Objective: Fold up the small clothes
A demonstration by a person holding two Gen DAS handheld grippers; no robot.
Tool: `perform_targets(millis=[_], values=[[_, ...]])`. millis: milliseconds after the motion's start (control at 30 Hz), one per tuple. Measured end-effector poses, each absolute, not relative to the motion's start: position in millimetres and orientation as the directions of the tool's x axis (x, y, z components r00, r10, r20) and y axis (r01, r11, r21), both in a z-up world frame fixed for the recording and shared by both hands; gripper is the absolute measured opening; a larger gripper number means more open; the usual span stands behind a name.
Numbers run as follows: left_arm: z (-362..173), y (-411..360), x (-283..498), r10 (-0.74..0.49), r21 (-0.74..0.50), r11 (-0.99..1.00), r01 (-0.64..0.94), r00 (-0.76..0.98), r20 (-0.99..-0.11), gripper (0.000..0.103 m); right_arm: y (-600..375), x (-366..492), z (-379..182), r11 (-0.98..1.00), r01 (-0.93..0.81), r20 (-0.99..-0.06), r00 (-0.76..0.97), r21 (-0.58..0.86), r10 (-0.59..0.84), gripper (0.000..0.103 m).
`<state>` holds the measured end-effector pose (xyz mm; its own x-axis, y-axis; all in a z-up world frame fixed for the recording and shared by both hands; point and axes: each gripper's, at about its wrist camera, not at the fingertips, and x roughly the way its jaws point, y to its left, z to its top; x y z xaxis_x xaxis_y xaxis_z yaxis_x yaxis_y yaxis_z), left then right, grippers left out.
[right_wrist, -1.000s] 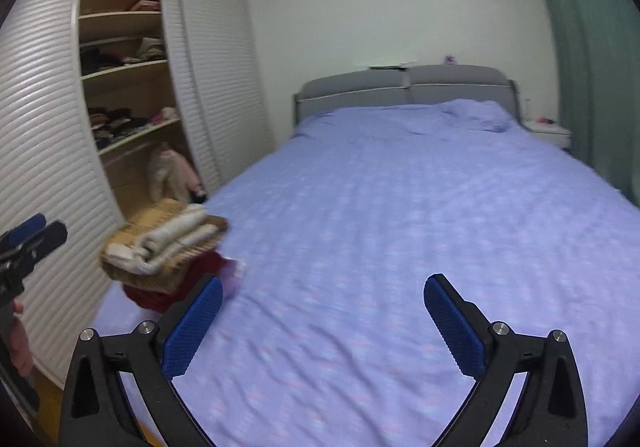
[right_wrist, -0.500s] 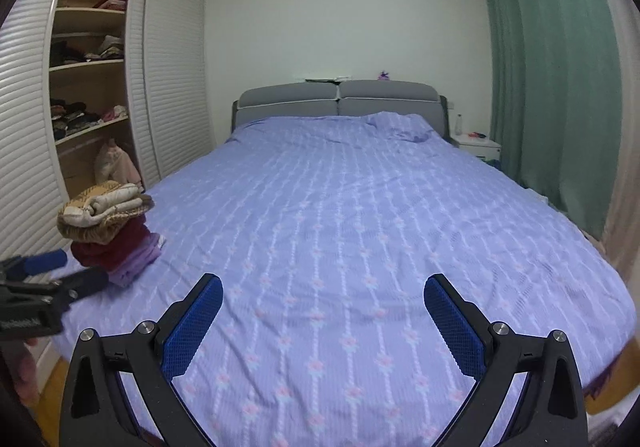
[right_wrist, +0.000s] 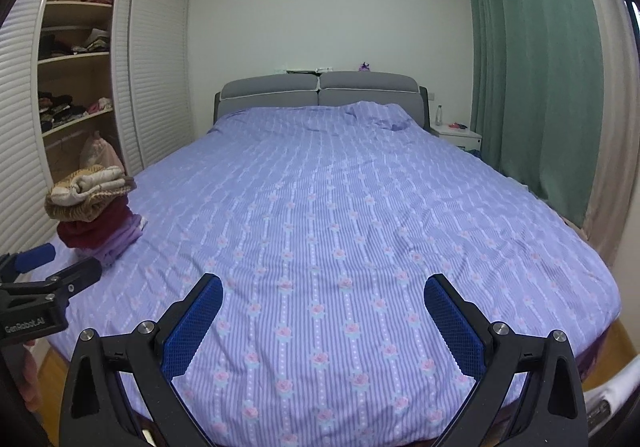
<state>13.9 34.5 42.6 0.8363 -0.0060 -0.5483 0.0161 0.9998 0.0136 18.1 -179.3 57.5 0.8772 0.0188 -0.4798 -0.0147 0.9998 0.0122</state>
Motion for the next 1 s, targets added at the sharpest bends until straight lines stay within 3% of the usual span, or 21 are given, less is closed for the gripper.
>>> perform_targets(millis=[1000], values=[[40.6, 31.0, 17.9, -0.014, 0.032, 0.999, 0.037, 0.837, -0.548, 0.103, -183.0, 19.4, 51.5, 0.999, -0.02, -0.482, 0.875, 0.035, 0.035, 0.102]])
